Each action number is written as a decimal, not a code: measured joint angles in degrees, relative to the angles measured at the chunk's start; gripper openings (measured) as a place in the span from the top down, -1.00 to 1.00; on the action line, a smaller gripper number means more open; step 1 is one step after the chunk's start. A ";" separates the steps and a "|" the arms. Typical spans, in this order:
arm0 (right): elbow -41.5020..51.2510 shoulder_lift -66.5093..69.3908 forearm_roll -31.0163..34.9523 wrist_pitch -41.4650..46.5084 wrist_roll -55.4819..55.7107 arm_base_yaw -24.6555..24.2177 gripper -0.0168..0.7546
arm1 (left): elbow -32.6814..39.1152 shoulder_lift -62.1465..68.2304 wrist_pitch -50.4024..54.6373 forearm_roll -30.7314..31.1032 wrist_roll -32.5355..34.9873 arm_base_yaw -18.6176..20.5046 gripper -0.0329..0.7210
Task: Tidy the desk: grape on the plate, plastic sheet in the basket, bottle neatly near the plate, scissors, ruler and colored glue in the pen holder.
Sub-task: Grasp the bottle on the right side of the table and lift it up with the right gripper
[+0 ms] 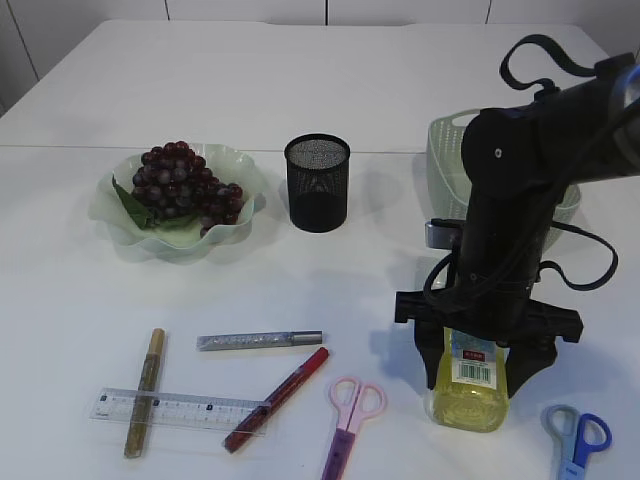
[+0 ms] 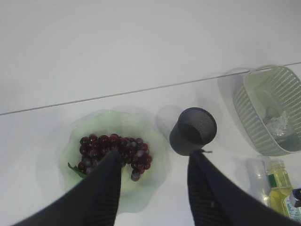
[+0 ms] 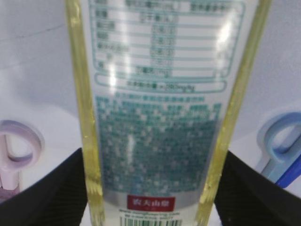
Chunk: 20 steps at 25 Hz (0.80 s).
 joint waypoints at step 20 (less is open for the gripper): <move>0.00 2.34 -2.26 -0.74 0.00 0.00 -0.73 | 0.00 0.00 0.00 0.67 0.00 0.00 0.00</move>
